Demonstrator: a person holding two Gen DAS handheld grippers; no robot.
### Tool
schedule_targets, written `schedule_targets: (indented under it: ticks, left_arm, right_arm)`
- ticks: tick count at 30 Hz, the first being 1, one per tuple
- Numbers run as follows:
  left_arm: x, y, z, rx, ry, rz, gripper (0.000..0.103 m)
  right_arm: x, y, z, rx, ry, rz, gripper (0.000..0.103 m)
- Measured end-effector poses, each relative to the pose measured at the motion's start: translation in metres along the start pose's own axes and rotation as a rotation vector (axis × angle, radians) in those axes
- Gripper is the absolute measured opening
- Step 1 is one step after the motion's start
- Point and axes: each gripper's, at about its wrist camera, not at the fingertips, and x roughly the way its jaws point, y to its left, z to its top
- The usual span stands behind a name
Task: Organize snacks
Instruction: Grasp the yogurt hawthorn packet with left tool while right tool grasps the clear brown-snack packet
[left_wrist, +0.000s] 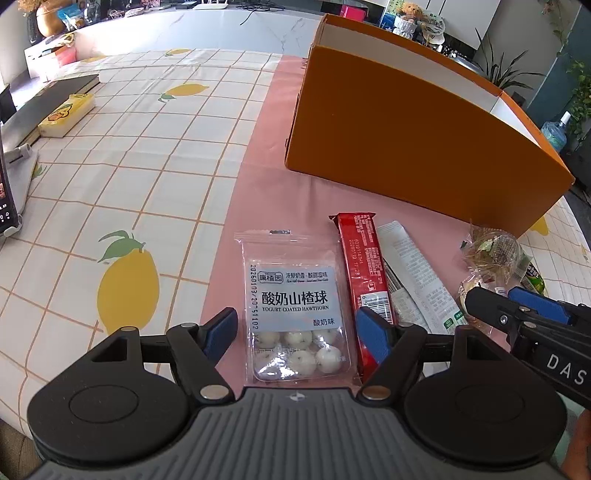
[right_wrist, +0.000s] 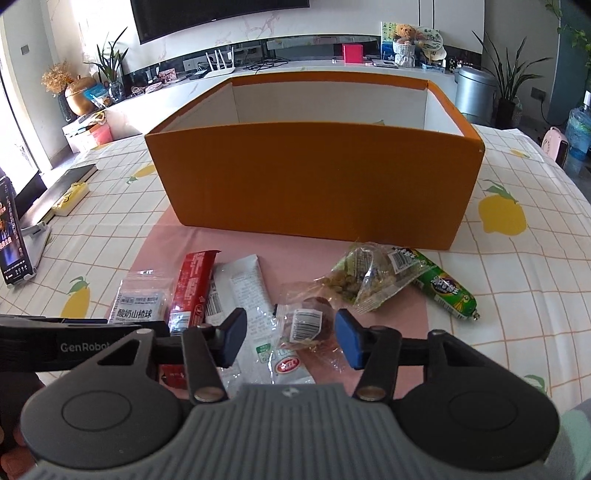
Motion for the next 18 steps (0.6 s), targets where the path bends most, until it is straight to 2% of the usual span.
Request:
schedule_targets:
  ticks: [6, 12, 18]
  left_arm:
    - [0.004, -0.001, 0.004, 0.03, -0.019, 0.026, 0.086]
    - [0.006, -0.007, 0.005, 0.107, 0.023, 0.087, 0.085]
    - [0.011, -0.017, 0.003, 0.168, -0.001, 0.125, 0.086]
  right_arm:
    - [0.013, -0.004, 0.0, -0.001, -0.009, -0.005, 0.049]
    - [0.015, -0.004, -0.005, -0.022, -0.025, -0.019, 0.043]
    - [0.02, 0.001, -0.005, -0.049, -0.032, -0.027, 0.045]
